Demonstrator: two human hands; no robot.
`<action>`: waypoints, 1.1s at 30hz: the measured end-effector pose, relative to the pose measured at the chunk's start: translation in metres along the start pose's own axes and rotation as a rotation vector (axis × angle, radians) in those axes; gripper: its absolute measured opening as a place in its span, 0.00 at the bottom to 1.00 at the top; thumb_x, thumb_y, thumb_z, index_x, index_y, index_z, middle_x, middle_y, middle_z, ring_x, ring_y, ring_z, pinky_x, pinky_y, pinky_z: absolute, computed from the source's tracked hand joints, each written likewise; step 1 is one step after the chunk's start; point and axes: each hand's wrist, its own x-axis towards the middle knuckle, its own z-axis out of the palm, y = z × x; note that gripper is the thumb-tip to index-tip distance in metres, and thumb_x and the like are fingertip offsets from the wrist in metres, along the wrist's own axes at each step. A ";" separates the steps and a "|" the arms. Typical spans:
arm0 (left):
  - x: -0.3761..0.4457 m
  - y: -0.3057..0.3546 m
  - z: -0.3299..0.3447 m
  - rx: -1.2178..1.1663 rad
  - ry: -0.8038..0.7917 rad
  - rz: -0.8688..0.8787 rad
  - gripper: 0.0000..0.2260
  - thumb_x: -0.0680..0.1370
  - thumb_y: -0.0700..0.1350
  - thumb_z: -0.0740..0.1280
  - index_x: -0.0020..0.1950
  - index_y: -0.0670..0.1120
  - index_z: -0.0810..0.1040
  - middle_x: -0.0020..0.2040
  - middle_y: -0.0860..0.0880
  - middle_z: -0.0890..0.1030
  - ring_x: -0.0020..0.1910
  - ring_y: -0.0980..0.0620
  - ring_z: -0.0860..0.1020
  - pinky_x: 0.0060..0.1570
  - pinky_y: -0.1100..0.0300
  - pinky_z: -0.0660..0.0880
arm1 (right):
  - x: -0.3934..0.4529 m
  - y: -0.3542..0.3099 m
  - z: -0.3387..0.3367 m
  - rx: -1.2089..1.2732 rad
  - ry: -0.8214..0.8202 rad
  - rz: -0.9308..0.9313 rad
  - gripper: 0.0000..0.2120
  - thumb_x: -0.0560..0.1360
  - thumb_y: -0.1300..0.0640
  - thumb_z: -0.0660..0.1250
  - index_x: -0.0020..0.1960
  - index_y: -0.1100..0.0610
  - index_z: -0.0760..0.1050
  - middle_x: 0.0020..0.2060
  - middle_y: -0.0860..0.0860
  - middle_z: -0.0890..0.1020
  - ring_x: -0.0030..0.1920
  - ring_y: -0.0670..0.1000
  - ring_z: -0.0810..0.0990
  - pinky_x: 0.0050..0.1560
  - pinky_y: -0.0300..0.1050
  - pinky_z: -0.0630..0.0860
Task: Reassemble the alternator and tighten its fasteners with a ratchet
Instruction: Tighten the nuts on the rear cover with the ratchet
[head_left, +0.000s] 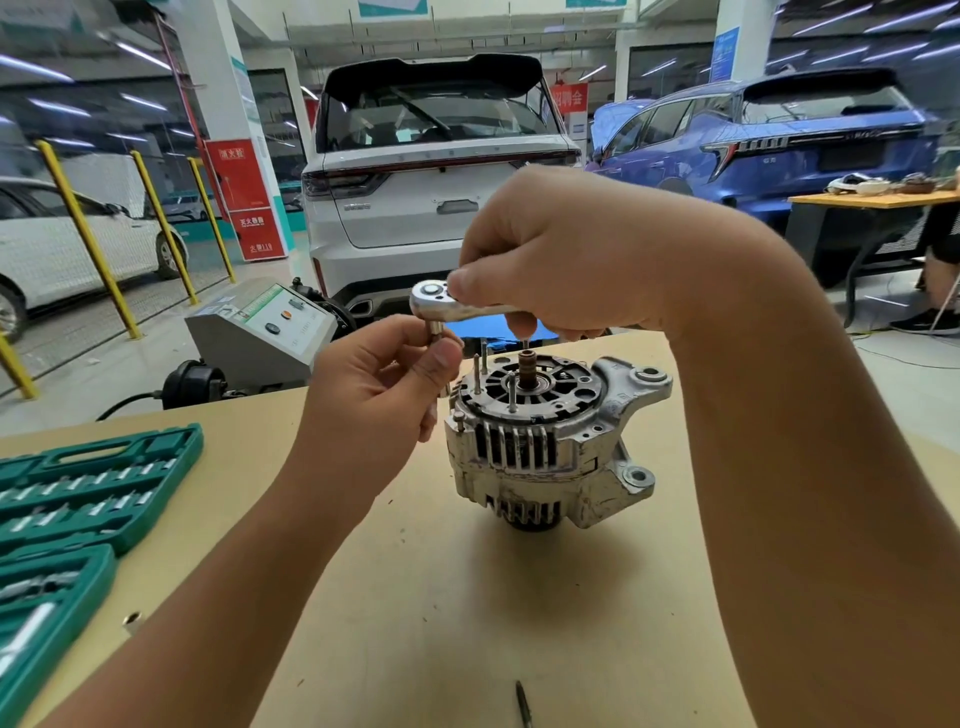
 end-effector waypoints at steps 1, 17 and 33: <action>0.000 0.001 -0.001 -0.003 -0.002 0.006 0.05 0.79 0.48 0.70 0.50 0.49 0.85 0.37 0.43 0.80 0.27 0.50 0.73 0.28 0.57 0.74 | 0.000 0.000 0.000 0.000 0.009 -0.012 0.16 0.81 0.47 0.65 0.43 0.57 0.81 0.31 0.53 0.84 0.20 0.47 0.73 0.22 0.38 0.72; -0.004 0.000 0.005 0.170 -0.023 0.065 0.05 0.78 0.48 0.70 0.48 0.58 0.84 0.39 0.57 0.85 0.37 0.61 0.80 0.36 0.70 0.74 | 0.003 0.008 0.002 -0.047 -0.031 0.007 0.12 0.83 0.52 0.65 0.41 0.51 0.79 0.28 0.52 0.83 0.20 0.50 0.74 0.23 0.40 0.74; -0.005 0.001 0.003 0.193 -0.055 0.010 0.02 0.75 0.49 0.71 0.45 0.54 0.84 0.39 0.47 0.84 0.38 0.43 0.80 0.37 0.51 0.79 | 0.002 0.001 0.005 -0.166 -0.040 0.013 0.17 0.73 0.61 0.75 0.56 0.41 0.83 0.42 0.42 0.80 0.37 0.46 0.77 0.32 0.40 0.72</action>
